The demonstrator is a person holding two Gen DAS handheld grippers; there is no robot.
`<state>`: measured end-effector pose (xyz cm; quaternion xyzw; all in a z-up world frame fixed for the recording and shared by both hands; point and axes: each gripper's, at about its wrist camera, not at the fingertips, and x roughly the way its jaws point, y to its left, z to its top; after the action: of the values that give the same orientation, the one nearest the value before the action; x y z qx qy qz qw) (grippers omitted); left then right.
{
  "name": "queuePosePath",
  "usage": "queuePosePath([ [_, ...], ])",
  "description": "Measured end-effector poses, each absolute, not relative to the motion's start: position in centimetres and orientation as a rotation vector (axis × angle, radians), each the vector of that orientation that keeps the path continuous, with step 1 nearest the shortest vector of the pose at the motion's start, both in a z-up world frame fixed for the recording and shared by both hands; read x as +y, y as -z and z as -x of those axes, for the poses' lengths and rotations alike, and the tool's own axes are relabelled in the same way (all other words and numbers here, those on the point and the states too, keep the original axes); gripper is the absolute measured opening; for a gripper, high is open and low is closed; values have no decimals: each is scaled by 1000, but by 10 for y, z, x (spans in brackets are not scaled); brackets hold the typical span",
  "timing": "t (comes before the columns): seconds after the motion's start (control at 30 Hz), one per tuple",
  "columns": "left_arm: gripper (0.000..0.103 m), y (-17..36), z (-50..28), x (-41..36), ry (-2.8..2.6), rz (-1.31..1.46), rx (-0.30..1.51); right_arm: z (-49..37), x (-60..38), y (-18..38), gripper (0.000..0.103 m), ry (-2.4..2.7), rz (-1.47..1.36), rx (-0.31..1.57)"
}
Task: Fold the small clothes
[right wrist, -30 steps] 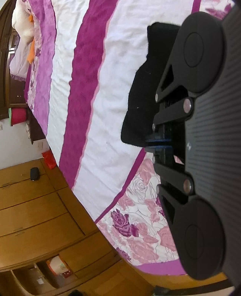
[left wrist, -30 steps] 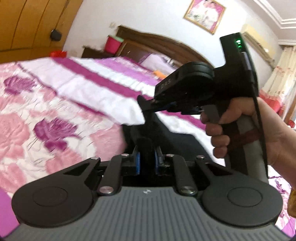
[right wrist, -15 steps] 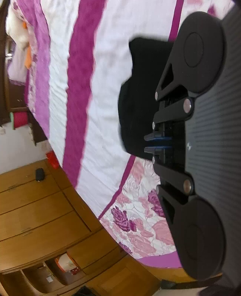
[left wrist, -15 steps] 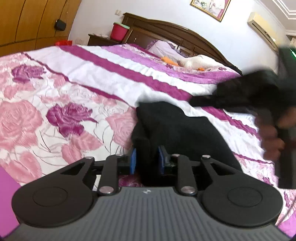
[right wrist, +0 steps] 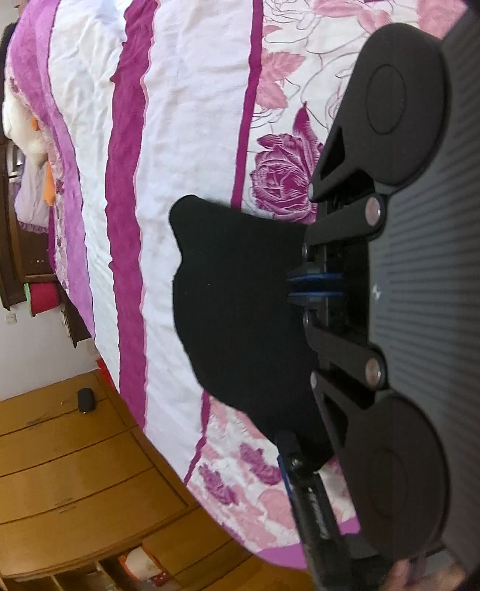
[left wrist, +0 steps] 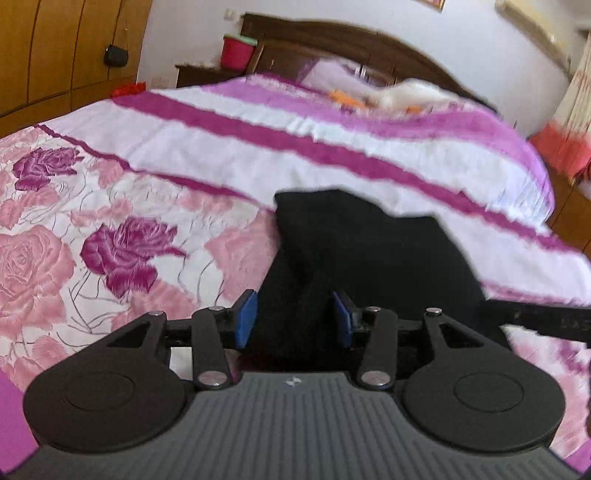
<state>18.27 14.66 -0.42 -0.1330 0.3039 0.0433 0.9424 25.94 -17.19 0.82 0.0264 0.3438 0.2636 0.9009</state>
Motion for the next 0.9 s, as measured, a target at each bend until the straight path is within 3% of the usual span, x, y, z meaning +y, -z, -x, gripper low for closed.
queuePosePath([
  [0.07,61,12,-188,145,-113,212,657,-258,-169,-1,10,-552,-60,703],
  [0.33,62,-5,-189,153,-47,249,660,-264,-197,-5,13,-586,-239,672],
  [0.37,62,-9,-190,156,-18,279,652,-265,-202,-5,35,-586,-263,668],
  [0.4,64,-12,-190,157,1,299,647,-266,-207,-4,63,-576,-290,661],
  [0.47,69,-16,-196,158,25,336,651,-267,-217,0,73,-539,-340,643],
  [0.67,74,2,-222,154,33,350,753,-286,-223,27,73,-570,-454,765],
  [0.9,77,20,-236,163,88,410,746,-307,-206,58,73,-636,-611,824],
])
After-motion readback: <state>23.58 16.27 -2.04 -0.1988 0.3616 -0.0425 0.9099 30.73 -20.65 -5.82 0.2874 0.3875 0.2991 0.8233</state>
